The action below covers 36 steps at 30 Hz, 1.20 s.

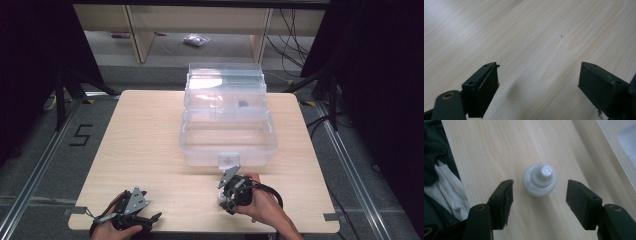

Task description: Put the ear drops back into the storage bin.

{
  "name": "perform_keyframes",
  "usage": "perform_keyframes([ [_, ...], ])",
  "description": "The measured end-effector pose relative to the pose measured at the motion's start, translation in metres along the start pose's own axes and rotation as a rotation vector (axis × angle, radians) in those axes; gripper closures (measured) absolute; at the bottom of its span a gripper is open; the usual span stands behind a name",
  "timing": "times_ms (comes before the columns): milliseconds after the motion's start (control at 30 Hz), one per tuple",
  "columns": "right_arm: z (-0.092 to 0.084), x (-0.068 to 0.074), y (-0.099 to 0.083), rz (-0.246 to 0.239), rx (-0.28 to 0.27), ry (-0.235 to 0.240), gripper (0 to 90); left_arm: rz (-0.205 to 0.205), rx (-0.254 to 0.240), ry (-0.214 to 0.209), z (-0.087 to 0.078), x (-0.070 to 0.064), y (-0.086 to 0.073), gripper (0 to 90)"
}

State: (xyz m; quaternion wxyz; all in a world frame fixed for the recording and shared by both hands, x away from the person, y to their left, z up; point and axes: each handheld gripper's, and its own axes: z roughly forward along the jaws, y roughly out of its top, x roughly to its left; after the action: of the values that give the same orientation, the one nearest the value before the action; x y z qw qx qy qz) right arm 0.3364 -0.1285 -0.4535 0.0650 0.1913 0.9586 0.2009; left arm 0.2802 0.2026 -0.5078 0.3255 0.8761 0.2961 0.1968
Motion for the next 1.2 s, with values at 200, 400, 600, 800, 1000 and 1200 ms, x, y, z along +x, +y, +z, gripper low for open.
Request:
perform_keyframes([
  [200,0.004,0.001,0.004,0.005,0.013,0.012,43.2,-0.015,-0.006,-0.002,-0.001,-0.001,0.000,15.7],
  [400,0.006,0.000,0.005,0.015,0.023,0.019,46.3,-0.001,-0.004,-0.001,-0.001,-0.001,0.000,15.7],
  [600,0.007,-0.001,0.007,-0.015,0.027,0.027,48.7,-0.003,-0.005,-0.001,-0.001,-0.001,0.000,15.7],
  [800,0.011,-0.002,0.012,-0.014,0.043,0.029,52.0,-0.014,-0.006,0.001,-0.001,-0.001,0.000,15.6],
  [1000,0.011,-0.003,0.016,-0.043,0.058,0.034,59.5,-0.017,-0.007,-0.003,-0.001,-0.001,0.000,15.7],
  [1200,0.011,-0.003,0.019,-0.072,0.084,0.027,60.1,-0.016,-0.005,0.000,-0.001,-0.001,0.000,15.7],
])
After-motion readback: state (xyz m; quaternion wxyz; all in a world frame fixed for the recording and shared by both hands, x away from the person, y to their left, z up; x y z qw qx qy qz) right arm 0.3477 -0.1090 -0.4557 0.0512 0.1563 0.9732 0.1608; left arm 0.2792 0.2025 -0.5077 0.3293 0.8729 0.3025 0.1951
